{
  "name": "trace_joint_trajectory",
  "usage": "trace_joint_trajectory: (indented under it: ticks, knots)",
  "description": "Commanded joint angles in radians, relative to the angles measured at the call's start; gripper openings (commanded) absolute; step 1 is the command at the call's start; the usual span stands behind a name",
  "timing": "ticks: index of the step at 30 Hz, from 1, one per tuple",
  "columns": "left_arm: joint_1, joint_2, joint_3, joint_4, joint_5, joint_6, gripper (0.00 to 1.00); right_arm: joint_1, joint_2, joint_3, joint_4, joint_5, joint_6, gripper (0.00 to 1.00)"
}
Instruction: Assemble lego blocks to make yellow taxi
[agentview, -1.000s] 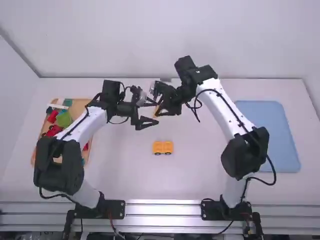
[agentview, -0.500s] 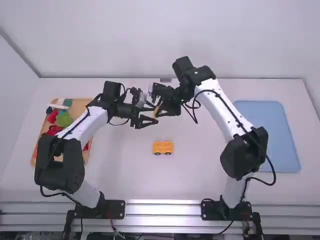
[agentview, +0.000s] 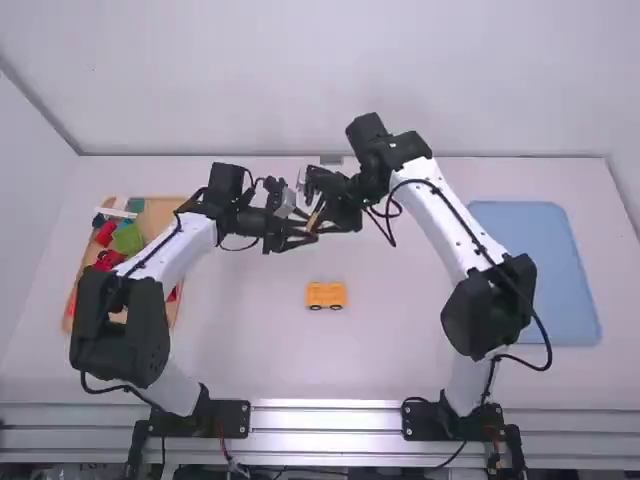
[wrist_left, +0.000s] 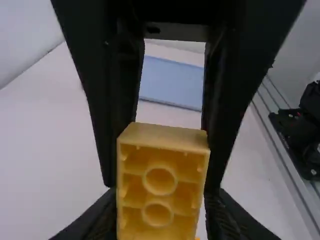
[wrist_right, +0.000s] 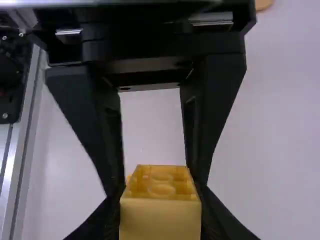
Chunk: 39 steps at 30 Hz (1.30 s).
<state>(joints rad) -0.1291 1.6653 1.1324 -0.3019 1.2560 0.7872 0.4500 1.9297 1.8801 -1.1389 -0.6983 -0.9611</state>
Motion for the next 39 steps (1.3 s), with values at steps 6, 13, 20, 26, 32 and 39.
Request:
trace_joint_trajectory:
  ticks: [6,13,20,26,32,39]
  knots:
    - [-0.008,0.005,0.019,-0.003,0.035,0.022,0.24,0.002,0.006,0.033,0.013,-0.040,-0.008,0.27]
    - [0.005,0.005,0.019,0.093,0.094,-0.022,0.21,-0.035,0.003,0.033,0.087,-0.163,-0.008,0.72]
    - [0.013,0.005,0.019,0.480,0.124,-0.336,0.20,-0.099,-0.023,0.033,0.172,-0.336,-0.009,0.75]
    - [0.006,0.005,0.019,0.855,0.124,-0.632,0.23,-0.132,-0.035,0.033,0.247,-0.454,-0.005,0.68]
    - [0.005,0.005,0.019,1.007,0.112,-0.747,0.26,-0.165,-0.035,0.033,0.317,-0.605,-0.006,0.67]
    - [0.006,0.005,0.019,0.958,0.052,-0.746,0.24,-0.182,-0.035,0.033,0.368,-0.699,0.003,0.67]
